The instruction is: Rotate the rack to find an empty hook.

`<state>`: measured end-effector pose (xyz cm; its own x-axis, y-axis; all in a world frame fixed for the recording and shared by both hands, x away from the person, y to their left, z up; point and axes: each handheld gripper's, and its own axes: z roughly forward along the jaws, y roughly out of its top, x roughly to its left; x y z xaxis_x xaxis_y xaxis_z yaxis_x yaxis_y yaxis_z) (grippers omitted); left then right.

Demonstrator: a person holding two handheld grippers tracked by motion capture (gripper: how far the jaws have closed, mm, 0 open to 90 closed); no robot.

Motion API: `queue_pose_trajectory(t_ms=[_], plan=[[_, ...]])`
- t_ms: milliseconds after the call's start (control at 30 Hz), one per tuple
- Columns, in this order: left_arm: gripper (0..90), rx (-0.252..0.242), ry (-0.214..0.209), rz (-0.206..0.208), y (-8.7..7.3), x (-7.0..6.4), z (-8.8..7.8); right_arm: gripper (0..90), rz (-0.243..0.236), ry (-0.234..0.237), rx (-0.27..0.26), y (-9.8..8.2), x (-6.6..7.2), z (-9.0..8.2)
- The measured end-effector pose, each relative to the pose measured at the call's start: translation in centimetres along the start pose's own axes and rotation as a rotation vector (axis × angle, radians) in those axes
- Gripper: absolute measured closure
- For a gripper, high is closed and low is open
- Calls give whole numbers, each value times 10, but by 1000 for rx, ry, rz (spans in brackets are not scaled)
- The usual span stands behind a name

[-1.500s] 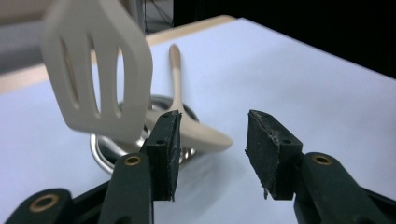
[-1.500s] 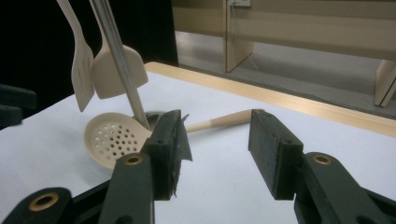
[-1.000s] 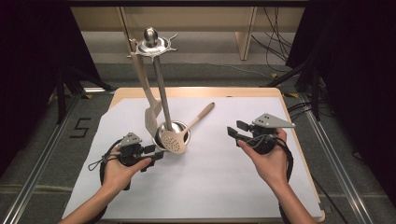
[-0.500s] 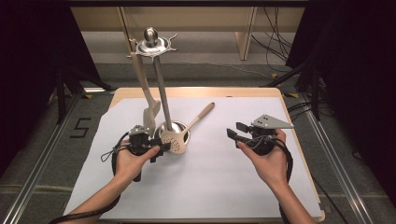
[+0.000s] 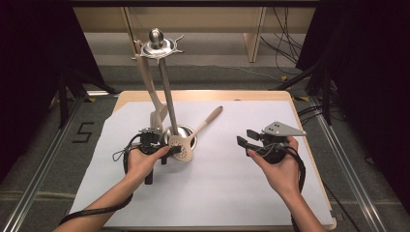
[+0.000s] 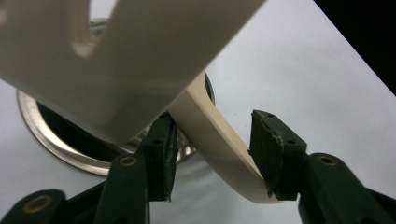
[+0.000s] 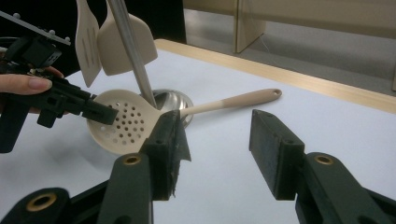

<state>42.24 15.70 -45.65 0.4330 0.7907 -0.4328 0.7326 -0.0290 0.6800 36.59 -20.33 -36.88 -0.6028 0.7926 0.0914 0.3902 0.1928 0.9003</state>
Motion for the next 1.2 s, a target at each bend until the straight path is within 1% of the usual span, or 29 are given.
queue_pose_trajectory(t_ms=[33,167,200,233,267,300,333,367,400,467,500,533,567,600,667,700,800,867,967,1000,1033,1067,1100,1133,1167,1200], plan=[[534,-1,-1,-5,0,-1,0,544,5,1,11,0,1,-1],[574,-5,3,-10,-2,-1,-3,544,16,3,8,1,2,-1],[598,-2,1,-17,-3,-1,-4,545,-5,10,-2,1,1,0],[617,-2,-3,-20,-3,-1,-4,545,-11,11,-2,1,0,-1],[641,7,-8,-19,-5,0,-6,545,16,5,6,1,2,-2],[665,13,-7,-10,-6,0,-7,545,26,2,11,2,3,-2],[679,12,-3,-18,-7,0,-8,545,24,4,10,2,3,-2],[686,15,-6,-16,-8,0,-9,545,5,7,4,2,1,-1],[693,23,-7,-14,-8,1,-10,545,3,7,4,2,1,-1],[707,21,-5,-20,-11,0,-13,545,2,5,2,2,2,0],[718,23,-3,-24,-12,0,-14,545,-16,-1,-3,2,1,0],[729,28,-7,-20,-13,0,-16,545,8,1,15,2,3,-1],[738,29,-6,-20,-13,-1,-18,546,4,4,6,2,3,0],[745,33,-15,-20,-14,-2,-20,546,9,1,18,3,3,-1],[751,46,-35,-35,-18,-4,-24,546,14,-5,23,3,4,-1],[752,51,-42,-39,-20,-5,-25,546,15,6,16,2,4,0],[751,69,-63,-56,-28,-11,-29,546,16,5,14,2,4,1],[749,83,-76,-52,-34,-17,-34,547,16,-1,27,3,4,-1],[747,105,-100,-55,-45,-23,-40,548,0,-6,15,3,3,-1],[747,110,-103,-55,-47,-24,-41,549,8,-1,12,3,3,-1],[746,116,-112,-53,-51,-25,-44,549,-7,-3,8,3,2,-1],[746,120,-121,-53,-55,-27,-47,549,1,1,5,3,2,-1],[745,127,-123,-51,-58,-27,-50,549,3,-5,11,3,2,-3],[746,129,-127,-58,-60,-27,-52,549,-6,-10,10,3,2,-3],[745,130,-130,-57,-63,-26,-55,550,-4,-6,9,3,2,-3],[746,132,-131,-62,-65,-26,-58,549,3,-3,20,3,2,-4]])
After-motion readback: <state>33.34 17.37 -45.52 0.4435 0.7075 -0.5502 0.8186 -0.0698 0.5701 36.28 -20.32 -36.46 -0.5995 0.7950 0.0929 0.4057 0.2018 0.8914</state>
